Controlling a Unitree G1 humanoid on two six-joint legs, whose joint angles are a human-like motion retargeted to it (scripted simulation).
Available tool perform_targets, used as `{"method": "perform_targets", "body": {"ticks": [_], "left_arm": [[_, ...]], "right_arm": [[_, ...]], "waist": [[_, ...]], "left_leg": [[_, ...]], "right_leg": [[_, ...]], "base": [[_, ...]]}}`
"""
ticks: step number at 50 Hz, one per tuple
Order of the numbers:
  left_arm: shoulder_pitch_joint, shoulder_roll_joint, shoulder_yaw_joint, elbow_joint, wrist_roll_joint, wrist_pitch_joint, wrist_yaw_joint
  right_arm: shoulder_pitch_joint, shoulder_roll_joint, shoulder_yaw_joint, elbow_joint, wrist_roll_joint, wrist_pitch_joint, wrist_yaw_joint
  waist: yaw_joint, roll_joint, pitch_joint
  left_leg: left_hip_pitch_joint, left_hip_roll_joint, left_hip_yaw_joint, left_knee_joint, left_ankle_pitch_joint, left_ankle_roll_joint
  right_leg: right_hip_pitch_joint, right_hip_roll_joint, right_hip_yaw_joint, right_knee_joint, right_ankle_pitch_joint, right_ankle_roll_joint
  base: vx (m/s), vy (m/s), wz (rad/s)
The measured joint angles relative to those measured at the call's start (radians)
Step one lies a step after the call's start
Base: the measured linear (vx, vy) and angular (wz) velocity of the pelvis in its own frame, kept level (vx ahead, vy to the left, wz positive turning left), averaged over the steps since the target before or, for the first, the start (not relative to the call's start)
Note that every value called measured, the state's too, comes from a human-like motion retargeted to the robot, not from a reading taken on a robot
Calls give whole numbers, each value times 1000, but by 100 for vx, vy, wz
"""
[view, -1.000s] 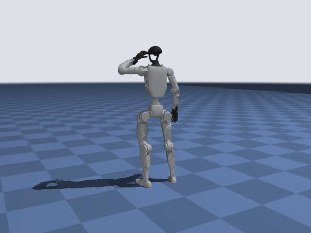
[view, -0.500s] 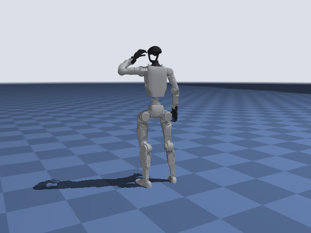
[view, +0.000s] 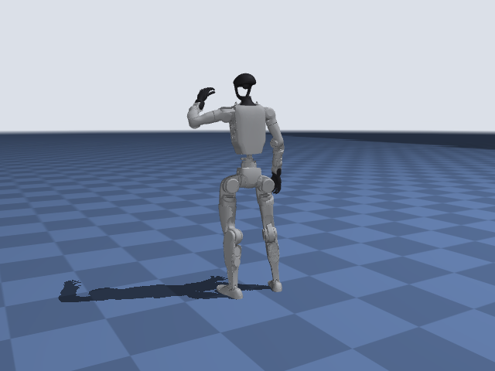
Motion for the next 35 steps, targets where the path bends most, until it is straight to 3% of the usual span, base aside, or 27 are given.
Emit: {"method": "perform_targets", "body": {"ticks": [6, 10, 17, 23, 35], "left_arm": [[305, -274, 88, 170, 24, 55, -121], [481, -504, 74, 360, 73, 105, -162], [538, -817, -98, 1038, 100, 235, -359], [589, -975, -132, 1406, 140, 288, -363], [763, -1090, -72, 1393, -46, 248, -246]], "right_arm": [[-16, 28, -48, 5, -36, -4, -8], [-28, 39, -51, 16, -51, -18, -24], [-55, 54, -16, 58, -66, -13, 20], [-61, 60, -25, 64, -84, -26, 26], [-76, 90, -93, 117, 70, -64, -79]], "waist": [[0, -4, 12], [-13, -2, 19], [-34, -6, 23], [-43, -12, 24], [-31, -29, 23]], "left_leg": [[3, -2, 3, 1, -3, -1], [3, -5, 5, 2, -4, 1], [1, -6, 9, 3, -6, 6], [0, -5, 17, 2, -7, 9], [-20, 7, 20, 39, -19, 6]], "right_leg": [[0, -3, 5, 4, -5, 0], [-1, -5, 8, 6, -8, 1], [-6, -6, 13, 7, -12, 7], [-12, -4, 22, 7, -11, 14], [-13, 2, 15, 4, -9, 16]], "base": [[0, 0, 0], [0, 0, 0], [0, 0, 0], [0, 0, 0], [0, 0, 0]]}}
